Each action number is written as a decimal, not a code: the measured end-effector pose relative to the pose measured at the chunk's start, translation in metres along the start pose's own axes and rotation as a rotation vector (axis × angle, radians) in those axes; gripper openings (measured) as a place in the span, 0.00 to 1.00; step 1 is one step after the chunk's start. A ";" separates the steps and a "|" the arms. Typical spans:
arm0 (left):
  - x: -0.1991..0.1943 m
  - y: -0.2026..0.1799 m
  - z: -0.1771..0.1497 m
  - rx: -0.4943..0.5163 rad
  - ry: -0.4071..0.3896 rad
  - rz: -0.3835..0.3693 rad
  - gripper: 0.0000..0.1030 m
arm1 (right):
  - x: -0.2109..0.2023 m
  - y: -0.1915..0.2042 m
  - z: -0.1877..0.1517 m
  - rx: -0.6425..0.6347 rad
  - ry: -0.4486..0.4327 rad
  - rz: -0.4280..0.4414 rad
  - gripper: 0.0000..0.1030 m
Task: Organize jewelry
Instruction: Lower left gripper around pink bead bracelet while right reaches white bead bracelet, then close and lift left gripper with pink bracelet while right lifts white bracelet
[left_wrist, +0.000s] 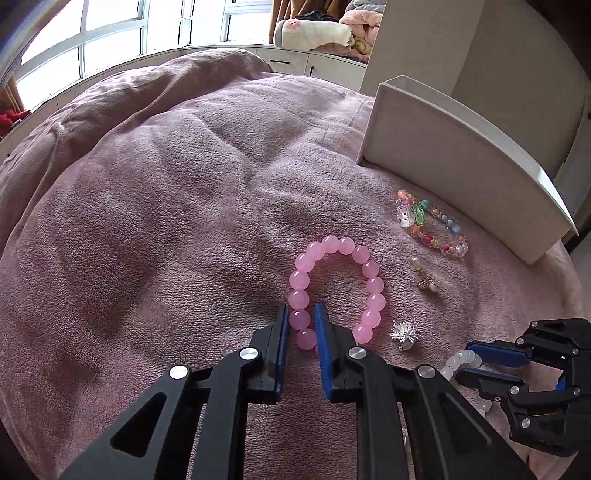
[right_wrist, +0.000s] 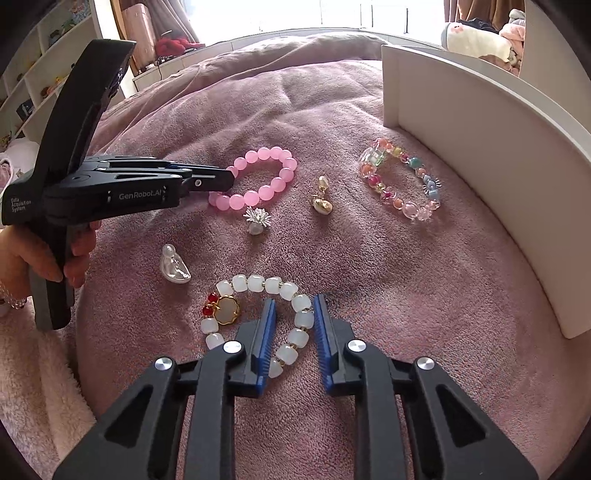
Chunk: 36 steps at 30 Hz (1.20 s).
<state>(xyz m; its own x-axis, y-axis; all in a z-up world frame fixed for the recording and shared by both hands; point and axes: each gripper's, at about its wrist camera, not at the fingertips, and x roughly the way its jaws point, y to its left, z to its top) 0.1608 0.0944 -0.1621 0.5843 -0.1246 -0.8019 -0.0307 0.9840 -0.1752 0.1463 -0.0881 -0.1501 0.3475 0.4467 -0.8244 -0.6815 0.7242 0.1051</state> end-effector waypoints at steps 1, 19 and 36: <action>-0.001 0.001 0.000 -0.011 -0.002 -0.003 0.18 | -0.001 -0.001 0.000 0.004 -0.004 0.000 0.16; -0.027 0.012 0.010 -0.081 -0.114 -0.007 0.16 | -0.015 -0.008 0.005 0.040 -0.091 0.035 0.11; -0.074 -0.016 0.030 0.056 -0.164 0.043 0.16 | -0.077 -0.018 0.030 0.034 -0.253 0.063 0.11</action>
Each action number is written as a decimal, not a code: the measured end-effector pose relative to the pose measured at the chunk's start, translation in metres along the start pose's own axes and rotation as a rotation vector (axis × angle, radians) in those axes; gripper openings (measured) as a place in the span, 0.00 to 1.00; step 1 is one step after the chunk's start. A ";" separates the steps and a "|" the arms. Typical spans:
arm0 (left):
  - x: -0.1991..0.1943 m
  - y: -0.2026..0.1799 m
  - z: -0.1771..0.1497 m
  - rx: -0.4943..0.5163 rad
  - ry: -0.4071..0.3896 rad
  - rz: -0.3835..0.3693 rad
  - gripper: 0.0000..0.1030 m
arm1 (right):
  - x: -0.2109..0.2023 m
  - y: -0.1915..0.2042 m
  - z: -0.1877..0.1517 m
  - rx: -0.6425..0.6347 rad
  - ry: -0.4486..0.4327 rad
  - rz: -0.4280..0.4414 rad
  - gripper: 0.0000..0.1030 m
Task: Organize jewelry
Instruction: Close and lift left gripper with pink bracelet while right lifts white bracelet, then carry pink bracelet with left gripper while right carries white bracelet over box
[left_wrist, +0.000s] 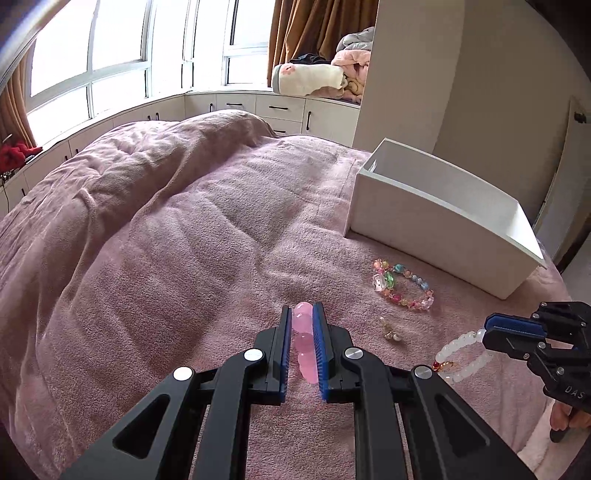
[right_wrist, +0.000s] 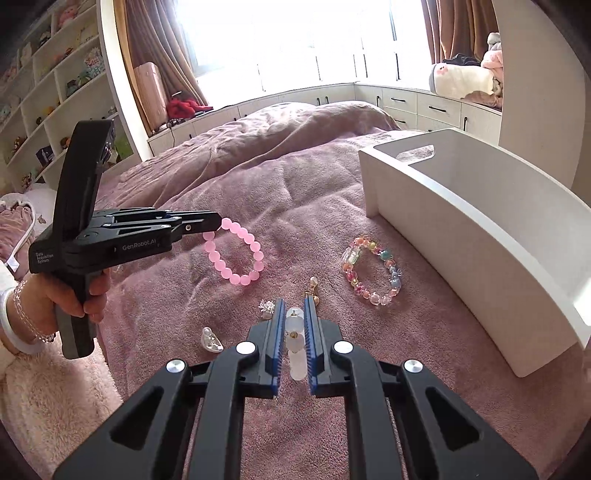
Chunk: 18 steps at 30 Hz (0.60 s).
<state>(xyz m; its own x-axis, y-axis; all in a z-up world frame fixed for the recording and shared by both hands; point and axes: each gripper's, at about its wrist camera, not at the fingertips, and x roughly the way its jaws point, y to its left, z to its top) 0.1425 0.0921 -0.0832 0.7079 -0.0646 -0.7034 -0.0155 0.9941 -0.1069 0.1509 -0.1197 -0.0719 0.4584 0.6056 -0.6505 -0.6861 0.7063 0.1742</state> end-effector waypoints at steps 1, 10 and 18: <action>-0.003 -0.001 0.003 0.002 -0.004 -0.003 0.16 | -0.004 -0.001 0.003 0.001 -0.008 0.003 0.11; -0.032 -0.023 0.033 0.079 -0.052 -0.037 0.16 | -0.045 -0.018 0.027 -0.011 -0.082 -0.023 0.11; -0.060 -0.054 0.074 0.166 -0.102 -0.096 0.16 | -0.090 -0.044 0.052 -0.010 -0.145 -0.053 0.11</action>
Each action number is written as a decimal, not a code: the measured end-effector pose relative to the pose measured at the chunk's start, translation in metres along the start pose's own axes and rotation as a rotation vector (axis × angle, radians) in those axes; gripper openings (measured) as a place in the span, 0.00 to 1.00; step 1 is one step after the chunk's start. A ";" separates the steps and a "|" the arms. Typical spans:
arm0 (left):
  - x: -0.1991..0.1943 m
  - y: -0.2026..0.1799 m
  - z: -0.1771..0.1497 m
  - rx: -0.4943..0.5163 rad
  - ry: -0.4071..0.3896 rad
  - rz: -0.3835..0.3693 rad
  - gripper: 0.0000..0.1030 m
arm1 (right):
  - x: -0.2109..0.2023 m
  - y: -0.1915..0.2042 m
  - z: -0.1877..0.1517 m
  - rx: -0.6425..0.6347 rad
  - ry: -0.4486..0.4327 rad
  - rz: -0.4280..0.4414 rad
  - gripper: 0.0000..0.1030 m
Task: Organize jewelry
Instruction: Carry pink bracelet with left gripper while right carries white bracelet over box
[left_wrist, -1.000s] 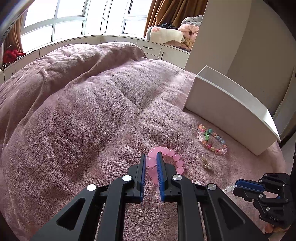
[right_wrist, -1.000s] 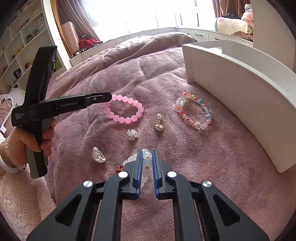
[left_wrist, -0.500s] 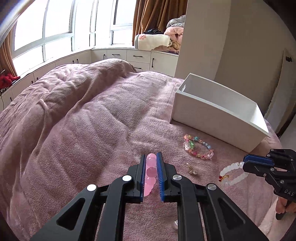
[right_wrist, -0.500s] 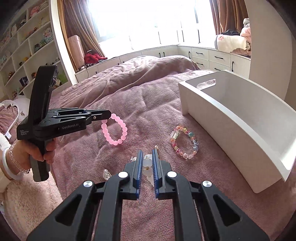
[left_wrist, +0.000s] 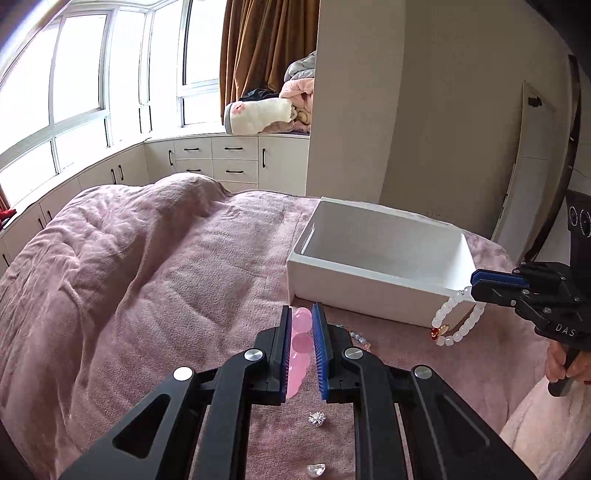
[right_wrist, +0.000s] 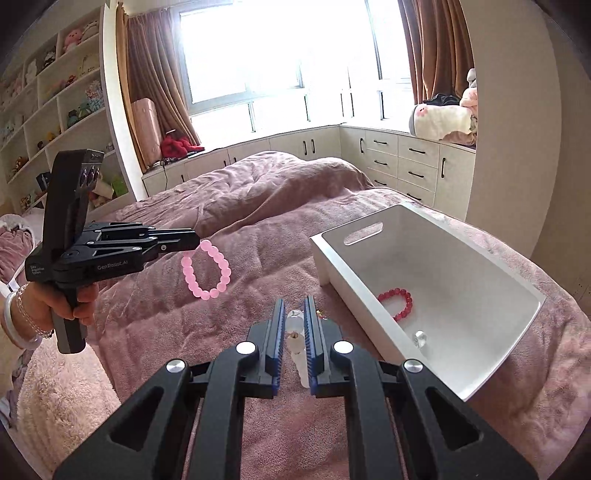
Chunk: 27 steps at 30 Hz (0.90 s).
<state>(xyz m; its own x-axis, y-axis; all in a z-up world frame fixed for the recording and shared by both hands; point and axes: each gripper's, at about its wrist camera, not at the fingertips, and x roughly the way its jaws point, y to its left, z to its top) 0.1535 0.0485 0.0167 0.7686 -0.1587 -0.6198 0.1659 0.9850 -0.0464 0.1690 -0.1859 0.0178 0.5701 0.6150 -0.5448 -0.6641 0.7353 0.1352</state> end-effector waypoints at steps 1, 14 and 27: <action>-0.002 -0.003 0.006 0.010 -0.006 -0.003 0.16 | -0.005 -0.005 0.004 0.003 -0.005 -0.002 0.11; 0.009 -0.056 0.084 0.083 -0.013 -0.147 0.16 | -0.044 -0.048 0.049 -0.017 -0.029 -0.086 0.11; 0.071 -0.100 0.146 0.108 0.026 -0.200 0.16 | -0.037 -0.100 0.071 0.070 -0.028 -0.112 0.11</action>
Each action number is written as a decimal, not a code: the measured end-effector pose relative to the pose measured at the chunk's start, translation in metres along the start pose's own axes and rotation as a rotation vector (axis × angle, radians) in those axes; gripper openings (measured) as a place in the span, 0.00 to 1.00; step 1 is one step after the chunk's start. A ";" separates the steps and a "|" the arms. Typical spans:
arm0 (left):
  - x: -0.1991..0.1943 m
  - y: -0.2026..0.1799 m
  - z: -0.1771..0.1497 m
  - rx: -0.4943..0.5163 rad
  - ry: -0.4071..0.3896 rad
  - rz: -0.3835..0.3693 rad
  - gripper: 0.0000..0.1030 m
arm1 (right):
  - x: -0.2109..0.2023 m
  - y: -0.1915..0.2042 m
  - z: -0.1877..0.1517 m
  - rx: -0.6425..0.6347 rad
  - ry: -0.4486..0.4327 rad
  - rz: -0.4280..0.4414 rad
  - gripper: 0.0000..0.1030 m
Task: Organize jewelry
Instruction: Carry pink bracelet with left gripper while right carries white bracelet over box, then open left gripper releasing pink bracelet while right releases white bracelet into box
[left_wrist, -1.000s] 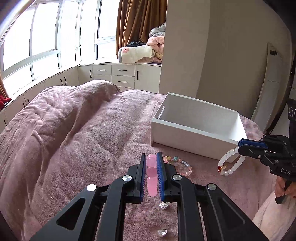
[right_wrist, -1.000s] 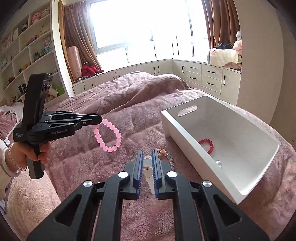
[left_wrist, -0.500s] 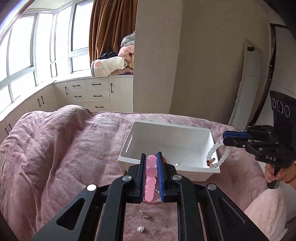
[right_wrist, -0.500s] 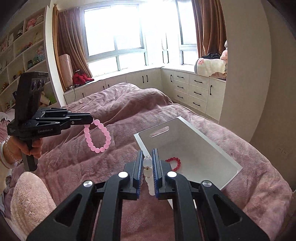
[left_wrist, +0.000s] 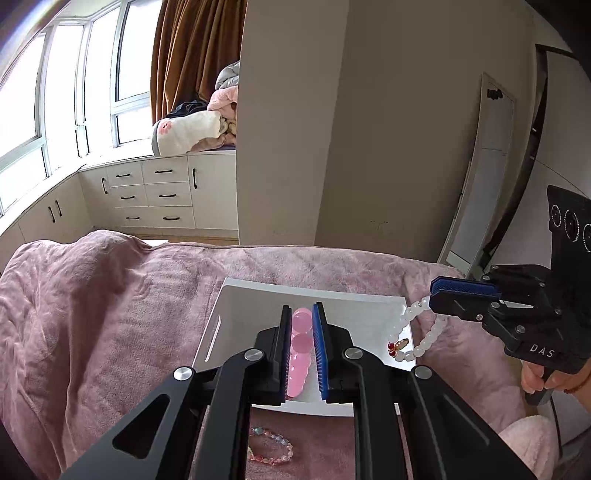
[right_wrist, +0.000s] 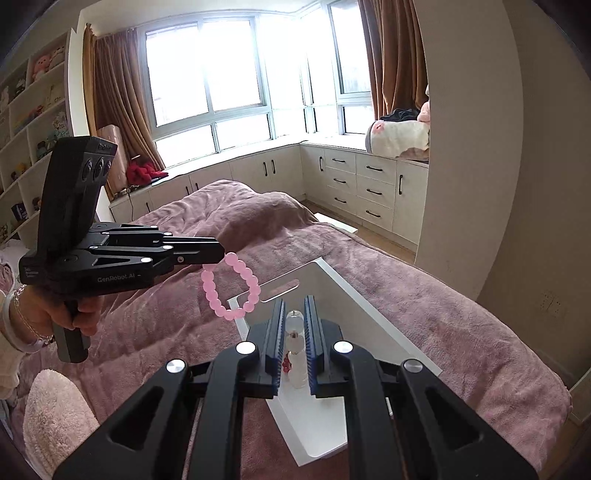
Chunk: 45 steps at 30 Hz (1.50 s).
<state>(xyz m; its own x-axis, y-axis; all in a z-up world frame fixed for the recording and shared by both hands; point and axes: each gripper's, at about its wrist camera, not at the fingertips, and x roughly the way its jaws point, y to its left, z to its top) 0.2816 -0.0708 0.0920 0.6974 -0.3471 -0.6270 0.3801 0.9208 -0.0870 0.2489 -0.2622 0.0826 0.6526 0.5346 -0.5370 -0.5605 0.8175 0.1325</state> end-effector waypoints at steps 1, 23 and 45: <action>0.005 -0.002 0.002 0.002 0.006 -0.005 0.16 | 0.002 -0.004 0.000 0.010 0.004 0.000 0.11; 0.133 0.020 -0.017 -0.095 0.179 -0.028 0.16 | 0.052 -0.053 -0.006 0.069 0.093 -0.013 0.12; 0.057 0.018 -0.041 0.001 -0.018 0.068 0.89 | 0.041 -0.034 -0.044 0.037 0.119 -0.047 0.72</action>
<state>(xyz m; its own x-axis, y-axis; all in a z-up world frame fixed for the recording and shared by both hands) 0.3038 -0.0665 0.0227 0.7322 -0.2871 -0.6176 0.3322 0.9422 -0.0441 0.2726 -0.2778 0.0193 0.6112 0.4680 -0.6383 -0.5103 0.8495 0.1342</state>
